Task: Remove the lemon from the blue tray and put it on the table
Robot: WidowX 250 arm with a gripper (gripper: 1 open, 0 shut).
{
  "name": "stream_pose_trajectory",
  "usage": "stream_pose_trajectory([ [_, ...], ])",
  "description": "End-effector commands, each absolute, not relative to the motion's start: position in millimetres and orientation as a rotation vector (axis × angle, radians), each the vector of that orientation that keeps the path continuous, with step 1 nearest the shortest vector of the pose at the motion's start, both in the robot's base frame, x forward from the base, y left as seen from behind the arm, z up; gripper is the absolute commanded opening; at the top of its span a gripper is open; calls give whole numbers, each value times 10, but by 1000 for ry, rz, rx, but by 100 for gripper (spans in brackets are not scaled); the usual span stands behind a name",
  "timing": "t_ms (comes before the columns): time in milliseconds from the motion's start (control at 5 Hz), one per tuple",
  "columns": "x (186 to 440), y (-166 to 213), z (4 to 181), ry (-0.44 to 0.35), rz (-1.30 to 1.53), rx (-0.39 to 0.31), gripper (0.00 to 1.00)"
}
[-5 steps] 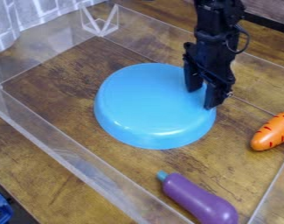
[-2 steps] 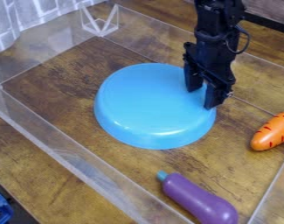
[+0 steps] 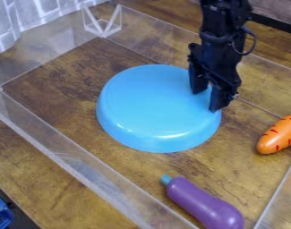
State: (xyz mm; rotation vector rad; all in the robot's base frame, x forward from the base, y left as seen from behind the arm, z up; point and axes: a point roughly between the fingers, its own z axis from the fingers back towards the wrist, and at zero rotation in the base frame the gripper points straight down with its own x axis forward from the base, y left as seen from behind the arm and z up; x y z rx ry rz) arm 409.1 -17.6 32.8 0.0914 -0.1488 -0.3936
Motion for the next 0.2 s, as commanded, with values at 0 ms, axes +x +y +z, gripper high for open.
stream_pose_trajectory([
  [0, 3811, 125, -9, -10, -356, 113, 0],
])
